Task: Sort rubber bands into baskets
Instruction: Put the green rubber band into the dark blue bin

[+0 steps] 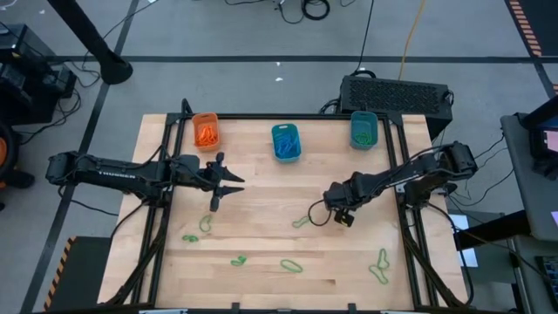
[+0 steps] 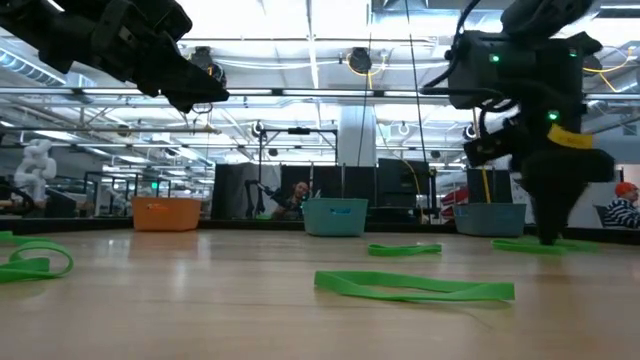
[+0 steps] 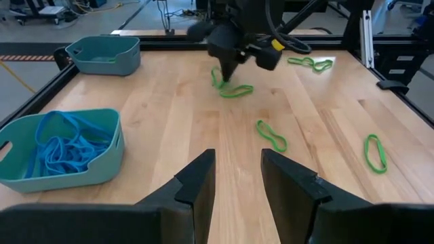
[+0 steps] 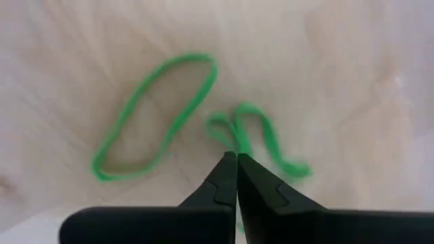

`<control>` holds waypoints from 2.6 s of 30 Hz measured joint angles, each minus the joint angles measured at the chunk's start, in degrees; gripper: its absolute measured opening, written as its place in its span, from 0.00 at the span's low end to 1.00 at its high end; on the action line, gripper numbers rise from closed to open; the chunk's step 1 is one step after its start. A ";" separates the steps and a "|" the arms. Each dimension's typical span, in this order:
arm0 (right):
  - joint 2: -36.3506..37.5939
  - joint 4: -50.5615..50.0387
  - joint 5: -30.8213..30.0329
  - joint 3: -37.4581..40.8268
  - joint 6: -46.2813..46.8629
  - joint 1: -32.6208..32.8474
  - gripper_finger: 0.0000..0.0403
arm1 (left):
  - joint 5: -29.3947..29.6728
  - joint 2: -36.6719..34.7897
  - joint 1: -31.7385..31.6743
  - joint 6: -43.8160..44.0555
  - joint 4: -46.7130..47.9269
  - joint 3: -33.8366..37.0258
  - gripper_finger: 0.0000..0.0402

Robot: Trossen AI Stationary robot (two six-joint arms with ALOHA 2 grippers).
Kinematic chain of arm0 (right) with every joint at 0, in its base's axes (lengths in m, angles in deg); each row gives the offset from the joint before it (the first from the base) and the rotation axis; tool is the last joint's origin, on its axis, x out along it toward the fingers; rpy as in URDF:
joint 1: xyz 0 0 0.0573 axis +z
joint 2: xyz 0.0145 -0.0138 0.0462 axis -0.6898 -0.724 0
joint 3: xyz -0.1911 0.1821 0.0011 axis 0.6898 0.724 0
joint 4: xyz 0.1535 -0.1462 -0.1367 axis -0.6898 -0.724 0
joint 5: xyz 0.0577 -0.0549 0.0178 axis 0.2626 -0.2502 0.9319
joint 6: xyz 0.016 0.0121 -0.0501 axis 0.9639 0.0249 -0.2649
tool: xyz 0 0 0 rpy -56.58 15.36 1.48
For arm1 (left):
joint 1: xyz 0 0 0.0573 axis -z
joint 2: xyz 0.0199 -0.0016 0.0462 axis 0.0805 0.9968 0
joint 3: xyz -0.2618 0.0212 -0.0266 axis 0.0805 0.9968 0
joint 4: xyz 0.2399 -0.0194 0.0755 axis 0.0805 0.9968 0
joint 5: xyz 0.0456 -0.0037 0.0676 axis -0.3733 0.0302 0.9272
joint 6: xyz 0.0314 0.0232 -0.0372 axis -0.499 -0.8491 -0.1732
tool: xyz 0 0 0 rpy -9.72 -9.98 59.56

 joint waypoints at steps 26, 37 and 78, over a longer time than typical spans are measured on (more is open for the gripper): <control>0.08 -17.59 -10.82 -20.14 -5.88 -4.50 0.00 | 0.00 0.00 0.00 0.48 0.48 0.02 0.32; 0.11 -17.47 -12.96 -20.17 -17.51 -22.55 0.00 | 8.83 0.00 -0.02 2.98 7.36 0.04 0.32; 0.13 0.36 -13.76 -15.28 -22.90 -55.67 0.00 | 33.62 -9.24 -6.56 -11.87 10.43 0.04 0.32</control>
